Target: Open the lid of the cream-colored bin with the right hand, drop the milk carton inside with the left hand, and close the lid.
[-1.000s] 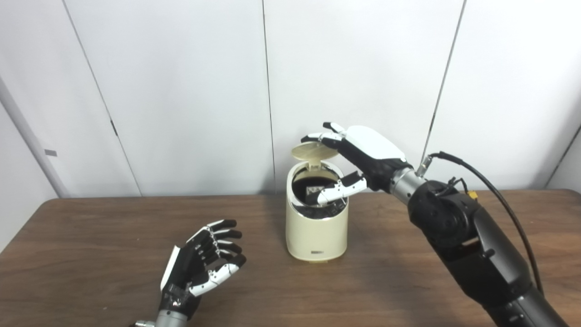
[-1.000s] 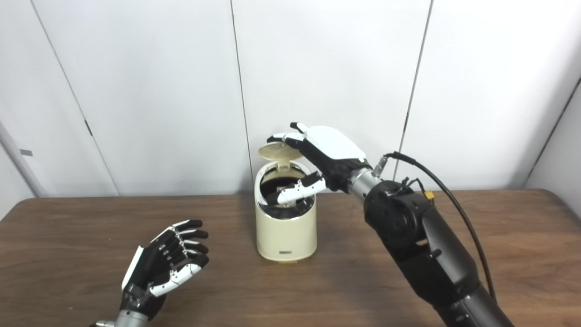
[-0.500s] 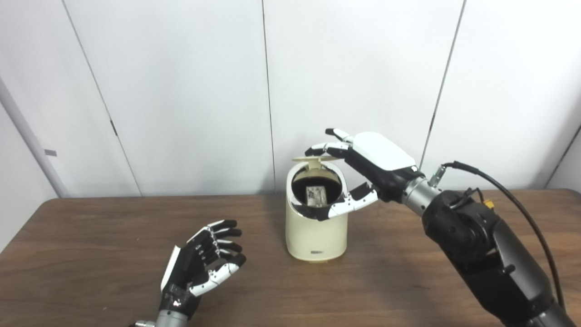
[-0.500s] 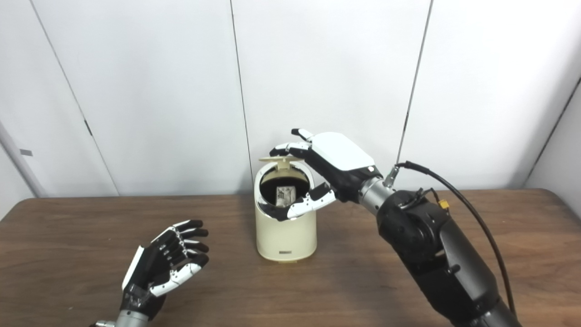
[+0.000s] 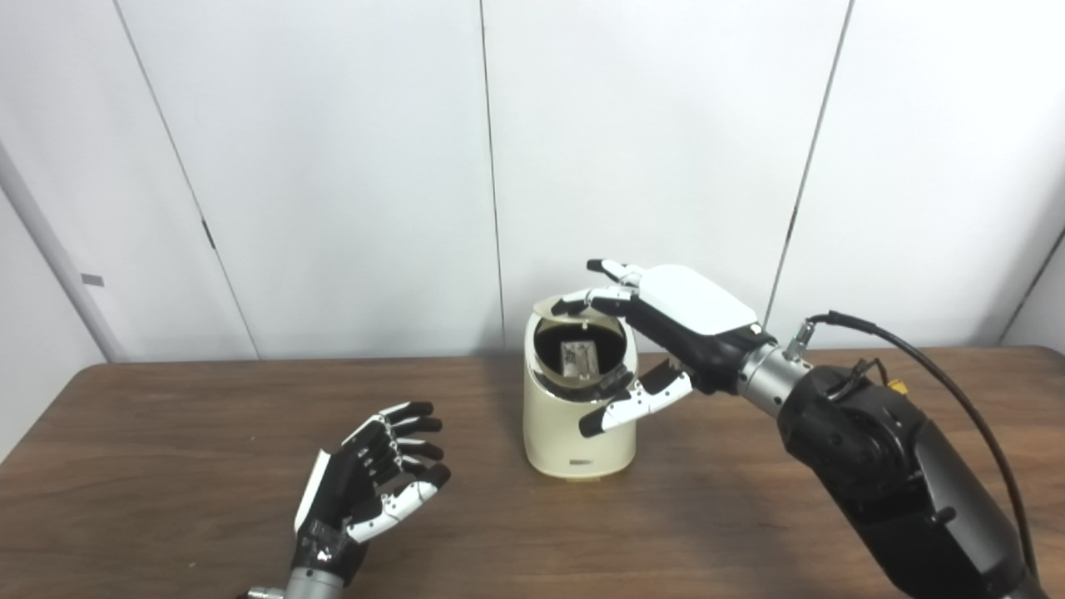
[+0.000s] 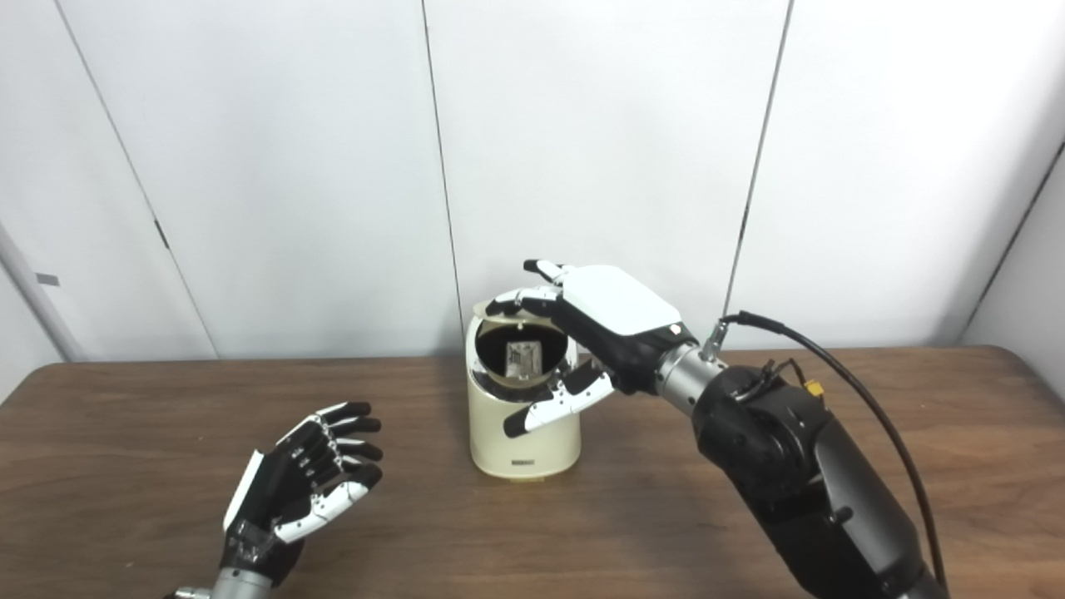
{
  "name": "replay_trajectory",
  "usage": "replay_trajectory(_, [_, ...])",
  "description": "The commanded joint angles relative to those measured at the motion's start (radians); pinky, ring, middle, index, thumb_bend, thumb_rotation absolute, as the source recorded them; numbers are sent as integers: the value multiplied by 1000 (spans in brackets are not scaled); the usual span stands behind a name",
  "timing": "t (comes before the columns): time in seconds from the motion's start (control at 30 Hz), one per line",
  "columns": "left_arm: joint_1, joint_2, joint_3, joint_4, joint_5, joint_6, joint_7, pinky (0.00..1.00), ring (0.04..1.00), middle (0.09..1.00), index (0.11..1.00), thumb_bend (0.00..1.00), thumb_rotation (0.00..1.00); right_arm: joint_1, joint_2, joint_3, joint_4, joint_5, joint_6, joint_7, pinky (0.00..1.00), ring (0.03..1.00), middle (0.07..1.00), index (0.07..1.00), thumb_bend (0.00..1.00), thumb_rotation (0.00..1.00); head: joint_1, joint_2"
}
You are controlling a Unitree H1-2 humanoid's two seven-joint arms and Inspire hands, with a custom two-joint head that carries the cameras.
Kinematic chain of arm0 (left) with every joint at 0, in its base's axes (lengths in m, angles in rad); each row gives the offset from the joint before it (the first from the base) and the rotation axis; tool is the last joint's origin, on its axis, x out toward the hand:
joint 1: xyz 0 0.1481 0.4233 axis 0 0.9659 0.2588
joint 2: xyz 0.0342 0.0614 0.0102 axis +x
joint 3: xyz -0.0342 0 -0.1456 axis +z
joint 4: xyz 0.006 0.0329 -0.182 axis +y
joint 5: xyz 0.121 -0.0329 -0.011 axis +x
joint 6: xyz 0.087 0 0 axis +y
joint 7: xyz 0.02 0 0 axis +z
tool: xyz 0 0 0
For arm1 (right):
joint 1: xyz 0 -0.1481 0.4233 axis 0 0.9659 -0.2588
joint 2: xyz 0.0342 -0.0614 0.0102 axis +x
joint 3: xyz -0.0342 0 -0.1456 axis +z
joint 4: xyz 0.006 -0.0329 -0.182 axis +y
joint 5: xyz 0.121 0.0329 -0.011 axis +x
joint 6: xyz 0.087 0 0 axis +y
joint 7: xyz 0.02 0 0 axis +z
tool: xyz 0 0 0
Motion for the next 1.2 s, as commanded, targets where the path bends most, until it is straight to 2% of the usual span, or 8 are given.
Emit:
replay_trajectory(0.0, [6, -10, -1, 1, 0, -6, 10, 452, 584, 694, 749, 694, 162, -29, -4, -14, -37, 3, -10, 0, 998, 990, 817, 820, 731, 552, 2, 2])
replay_trajectory(0.2, [7, -10, 2, -7, -16, 2, 3, 452, 584, 696, 745, 693, 154, -16, -2, -4, -53, -39, 4, 28, 990, 978, 819, 817, 739, 557, 0, 7])
replay_trajectory(0.33, [9, -8, 2, -9, -9, 1, 5, 455, 585, 699, 749, 696, 167, -2, 0, -11, -50, -31, -6, 34, 1000, 975, 816, 815, 736, 525, 1, 11])
replay_trajectory(0.93, [16, -6, 1, -26, -22, 14, -6, 451, 582, 698, 752, 709, 167, 29, -24, -34, -47, -40, -12, 35, 1000, 981, 806, 822, 731, 523, -1, 29])
replay_trajectory(1.17, [18, -8, 0, -31, -18, 13, -2, 446, 581, 696, 754, 695, 176, 36, -33, -35, -49, -47, -19, 41, 1000, 985, 809, 826, 729, 564, 2, 35])
